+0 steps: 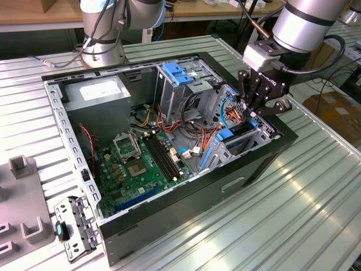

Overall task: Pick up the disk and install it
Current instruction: 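Insert the second disk wire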

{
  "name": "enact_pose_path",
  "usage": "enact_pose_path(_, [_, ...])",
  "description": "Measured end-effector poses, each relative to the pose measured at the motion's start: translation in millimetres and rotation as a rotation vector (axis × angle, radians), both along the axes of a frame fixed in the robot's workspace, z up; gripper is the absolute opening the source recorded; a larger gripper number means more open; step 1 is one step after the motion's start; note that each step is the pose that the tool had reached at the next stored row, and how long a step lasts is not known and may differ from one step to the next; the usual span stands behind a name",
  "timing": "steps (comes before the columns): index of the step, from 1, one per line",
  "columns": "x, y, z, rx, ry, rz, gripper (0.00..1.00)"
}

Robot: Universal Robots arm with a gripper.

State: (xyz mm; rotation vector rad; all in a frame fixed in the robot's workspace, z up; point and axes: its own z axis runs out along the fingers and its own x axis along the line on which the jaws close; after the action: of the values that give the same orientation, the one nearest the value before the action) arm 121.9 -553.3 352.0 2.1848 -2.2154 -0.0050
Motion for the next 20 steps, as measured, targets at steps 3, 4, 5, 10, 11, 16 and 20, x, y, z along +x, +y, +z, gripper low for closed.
enact_pose_path(3, [0.0, 0.1, 0.0, 0.0, 0.0, 0.0, 0.11])
enact_pose_path(4, [0.0, 0.1, 0.0, 0.0, 0.0, 0.0, 0.11])
enact_pose_path(5, [0.0, 0.1, 0.1, -0.0001, 0.0, 0.0, 0.11])
enact_pose_path(10, [-10.0, 0.1, 0.0, 0.0, 0.0, 0.0, 0.11])
enact_pose_path(11, [-10.4, 0.1, 0.3, -0.0004, -0.001, 0.0, 0.11])
enact_pose_path(16, [-10.5, 1.5, 11.8, -0.0004, 0.0004, 0.0, 0.11])
enact_pose_path(20, [-10.4, 6.1, 36.9, -0.0024, 0.0004, 0.0, 0.11])
